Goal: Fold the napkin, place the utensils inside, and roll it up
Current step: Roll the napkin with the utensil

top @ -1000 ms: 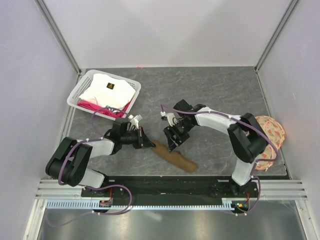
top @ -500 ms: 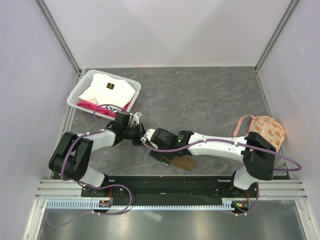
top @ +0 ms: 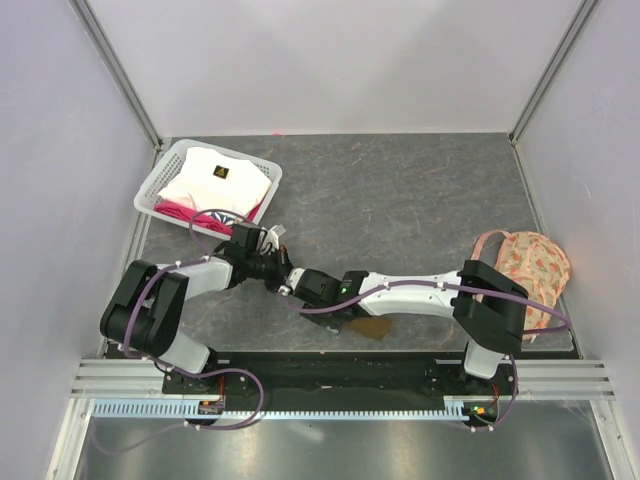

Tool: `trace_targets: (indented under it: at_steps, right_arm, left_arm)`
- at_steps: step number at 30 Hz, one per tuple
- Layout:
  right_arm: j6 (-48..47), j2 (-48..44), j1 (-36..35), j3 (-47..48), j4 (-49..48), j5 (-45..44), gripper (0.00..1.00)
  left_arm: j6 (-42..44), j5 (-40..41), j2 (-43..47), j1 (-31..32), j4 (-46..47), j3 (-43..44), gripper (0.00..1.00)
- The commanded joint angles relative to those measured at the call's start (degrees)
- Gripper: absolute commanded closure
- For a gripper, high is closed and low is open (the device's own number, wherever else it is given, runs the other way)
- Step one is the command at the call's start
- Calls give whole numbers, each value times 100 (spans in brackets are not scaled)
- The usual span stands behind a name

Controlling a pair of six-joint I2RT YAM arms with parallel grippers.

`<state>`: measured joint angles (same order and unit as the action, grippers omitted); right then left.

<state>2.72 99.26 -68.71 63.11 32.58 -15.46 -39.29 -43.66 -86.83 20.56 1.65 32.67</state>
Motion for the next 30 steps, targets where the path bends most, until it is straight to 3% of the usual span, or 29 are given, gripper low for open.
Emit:
trace_targets:
  at_steps: [1, 6, 11, 16, 30]
  right_arm:
    - [-166, 67, 190, -97, -146, 218, 34]
    - [-219, 76, 472, -176, -261, 824, 42]
    - [-359, 102, 858, -185, -173, 1537, 50]
    - [-474, 93, 1368, -89, 116, 2826, 56]
    - [-720, 594, 2352, 175, 328, 5122, 59]
  left_arm:
    - [167, -336, -54, -25, -33, 187, 97]
    - [202, -345, 43, -25, 28, 188, 85]
    - [246, -108, 323, -43, -15, 109, 62]
    - [413, 304, 719, -61, -130, -32, 50]
    - [519, 473, 1282, -52, 195, -603, 43]
